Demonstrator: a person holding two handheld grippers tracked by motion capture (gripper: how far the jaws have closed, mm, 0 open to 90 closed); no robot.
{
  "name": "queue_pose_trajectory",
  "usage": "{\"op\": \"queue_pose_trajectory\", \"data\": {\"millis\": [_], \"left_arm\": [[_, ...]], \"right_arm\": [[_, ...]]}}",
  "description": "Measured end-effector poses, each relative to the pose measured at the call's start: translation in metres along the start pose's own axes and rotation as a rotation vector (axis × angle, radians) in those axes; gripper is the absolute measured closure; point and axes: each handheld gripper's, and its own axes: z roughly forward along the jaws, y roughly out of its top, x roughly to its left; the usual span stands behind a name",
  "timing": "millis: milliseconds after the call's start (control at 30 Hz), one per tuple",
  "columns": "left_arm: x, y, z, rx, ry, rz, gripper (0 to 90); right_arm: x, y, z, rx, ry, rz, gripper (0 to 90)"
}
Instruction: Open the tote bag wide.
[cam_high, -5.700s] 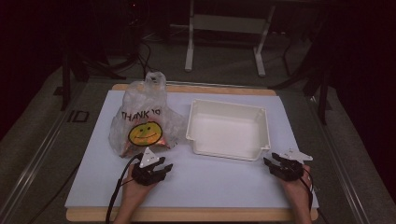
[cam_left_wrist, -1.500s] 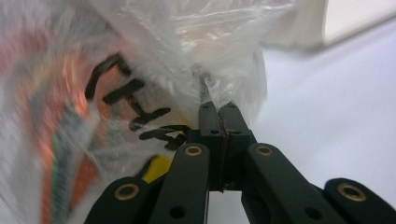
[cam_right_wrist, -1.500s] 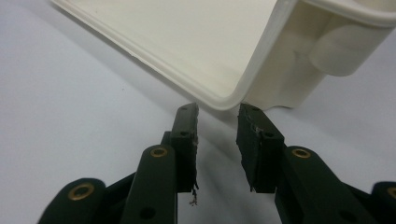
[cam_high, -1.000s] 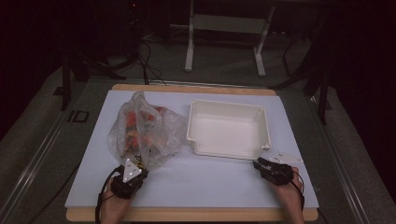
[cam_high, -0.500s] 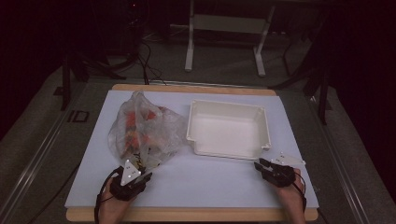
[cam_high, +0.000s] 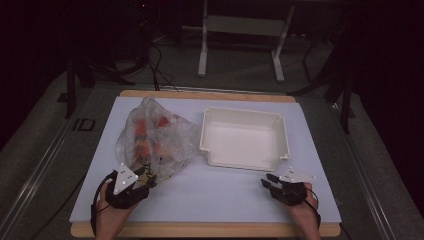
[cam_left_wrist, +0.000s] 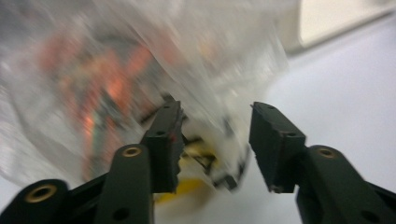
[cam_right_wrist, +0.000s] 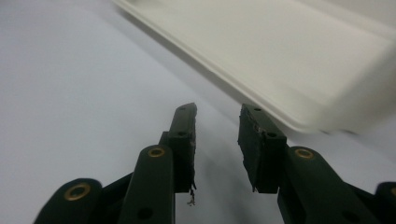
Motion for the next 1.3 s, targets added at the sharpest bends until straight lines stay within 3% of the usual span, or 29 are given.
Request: {"op": "queue_pose_trajectory", "data": {"millis": [233, 333, 500, 567, 600, 667, 767, 1033, 1133, 1300], "left_arm": [[0.009, 0.027, 0.006, -0.03, 0.048, 0.018, 44.3], [0.02, 0.045, 0.016, -0.05, 0.058, -0.017, 41.8], [0.025, 0.058, 0.03, -0.022, 0.051, -0.035, 41.8], [0.026, 0.061, 0.038, -0.002, 0.063, -0.044, 47.4], [0.028, 0.06, 0.043, 0.029, 0.074, -0.048, 58.3], [0.03, 0.056, 0.044, 0.041, 0.079, -0.06, 74.3], [0.032, 0.05, 0.04, 0.044, 0.084, -0.074, 84.9], [0.048, 0.017, 0.018, 0.062, 0.128, -0.126, 88.9], [0.06, 0.0, 0.01, 0.081, 0.148, -0.173, 89.0], [0.067, -0.012, 0.005, 0.094, 0.169, -0.195, 89.1]], "right_arm": [[0.023, 0.008, 0.019, 0.01, 0.06, -0.046, 64.7], [0.039, 0.016, 0.032, 0.024, 0.097, -0.089, 64.3], [0.05, 0.025, 0.044, 0.026, 0.124, -0.112, 64.2], [0.054, 0.03, 0.049, 0.022, 0.135, -0.127, 64.2], [0.058, 0.034, 0.053, 0.017, 0.143, -0.133, 64.2], [0.06, 0.038, 0.056, 0.012, 0.151, -0.139, 64.2], [0.062, 0.041, 0.059, 0.007, 0.16, -0.14, 64.2], [0.066, 0.051, 0.071, -0.019, 0.223, -0.11, 65.0], [0.073, 0.066, 0.079, -0.031, 0.241, -0.135, 64.7], [0.081, 0.083, 0.089, -0.047, 0.263, -0.153, 62.8]]}}
